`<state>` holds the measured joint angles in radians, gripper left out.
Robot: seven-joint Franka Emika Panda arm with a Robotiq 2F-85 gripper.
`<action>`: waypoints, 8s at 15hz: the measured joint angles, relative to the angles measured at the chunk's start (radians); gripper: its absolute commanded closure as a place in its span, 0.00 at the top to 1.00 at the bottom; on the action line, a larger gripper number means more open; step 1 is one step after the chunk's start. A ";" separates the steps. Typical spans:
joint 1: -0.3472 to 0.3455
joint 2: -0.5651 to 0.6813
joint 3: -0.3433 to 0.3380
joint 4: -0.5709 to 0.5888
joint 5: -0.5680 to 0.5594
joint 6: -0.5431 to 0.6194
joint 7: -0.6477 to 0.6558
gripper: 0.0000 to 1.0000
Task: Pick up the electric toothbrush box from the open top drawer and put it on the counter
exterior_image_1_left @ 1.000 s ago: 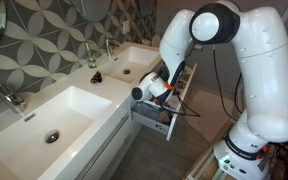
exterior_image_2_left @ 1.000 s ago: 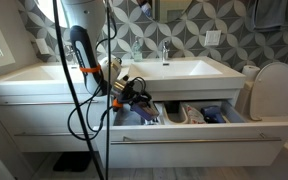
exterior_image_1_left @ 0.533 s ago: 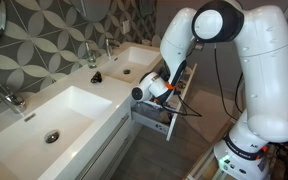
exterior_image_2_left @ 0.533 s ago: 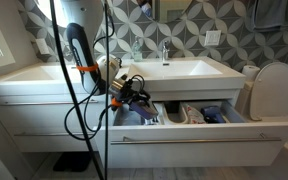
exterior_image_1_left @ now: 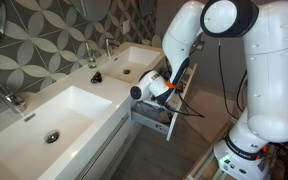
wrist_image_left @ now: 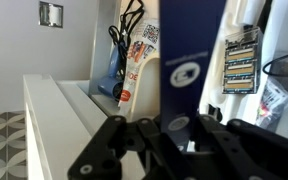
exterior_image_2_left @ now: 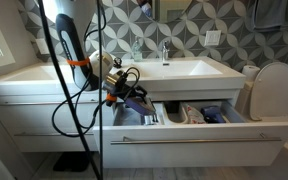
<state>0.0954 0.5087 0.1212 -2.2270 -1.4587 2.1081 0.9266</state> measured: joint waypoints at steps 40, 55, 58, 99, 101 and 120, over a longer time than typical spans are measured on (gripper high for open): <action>0.156 -0.369 0.108 -0.255 0.288 -0.264 -0.041 0.03; 0.222 -0.383 0.170 -0.252 -0.136 -0.529 0.153 0.12; 0.222 -0.383 0.170 -0.252 -0.136 -0.529 0.153 0.03; 0.103 -0.179 0.198 -0.055 -0.990 0.017 0.608 0.31; 0.103 -0.167 0.198 -0.042 -0.990 0.032 0.613 0.45; 0.083 -0.192 0.223 0.085 -0.913 0.488 0.659 1.00</action>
<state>0.1787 0.3163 0.3439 -2.1417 -2.3716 2.5965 1.5856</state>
